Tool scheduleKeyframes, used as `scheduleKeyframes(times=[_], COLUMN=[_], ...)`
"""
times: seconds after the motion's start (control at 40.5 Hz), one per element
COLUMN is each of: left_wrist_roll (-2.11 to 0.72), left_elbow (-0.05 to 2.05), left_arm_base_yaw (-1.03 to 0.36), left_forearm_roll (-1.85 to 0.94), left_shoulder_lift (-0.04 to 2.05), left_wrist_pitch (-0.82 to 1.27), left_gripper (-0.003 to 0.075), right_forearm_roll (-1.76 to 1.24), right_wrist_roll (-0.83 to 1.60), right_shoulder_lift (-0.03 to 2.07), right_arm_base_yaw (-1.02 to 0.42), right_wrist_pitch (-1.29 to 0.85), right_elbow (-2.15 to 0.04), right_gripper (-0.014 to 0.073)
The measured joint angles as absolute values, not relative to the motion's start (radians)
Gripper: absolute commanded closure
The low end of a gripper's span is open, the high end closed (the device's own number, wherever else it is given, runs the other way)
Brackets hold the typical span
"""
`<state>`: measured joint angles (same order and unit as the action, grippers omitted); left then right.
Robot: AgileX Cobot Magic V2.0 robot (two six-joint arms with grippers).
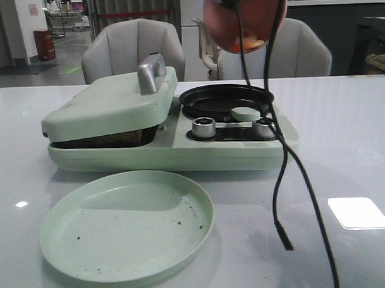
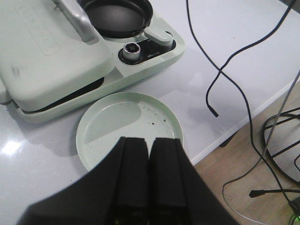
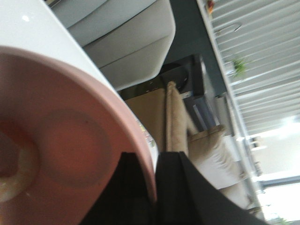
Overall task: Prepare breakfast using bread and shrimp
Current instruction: 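Tilt the pink bowl over the frying pan to pour the shrimp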
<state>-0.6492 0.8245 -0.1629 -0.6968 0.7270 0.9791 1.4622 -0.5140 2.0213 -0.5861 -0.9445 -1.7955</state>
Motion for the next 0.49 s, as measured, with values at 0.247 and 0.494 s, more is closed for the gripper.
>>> scheduleKeyframes(times=[0.247, 0.494], left_wrist_roll=[-0.649, -0.649], left_elbow=[0.825, 0.825], left_arm_base_yaw=[-0.163, -0.163], left_forearm_roll=[-0.697, -0.697], left_shoulder_lift=[0.727, 0.727], left_wrist_pitch=[0.979, 0.979], left_gripper=[0.0619, 0.0619], right_forearm_roll=[1.673, 1.7], right_wrist_roll=[-0.515, -0.519], right_shoulder_lift=[2.13, 2.153], right_arm_base_yaw=[-0.605, -0.607], right_wrist_pitch=[-1.017, -1.02], right_elbow=[-1.837, -1.841], right_gripper=[0.055, 0.055])
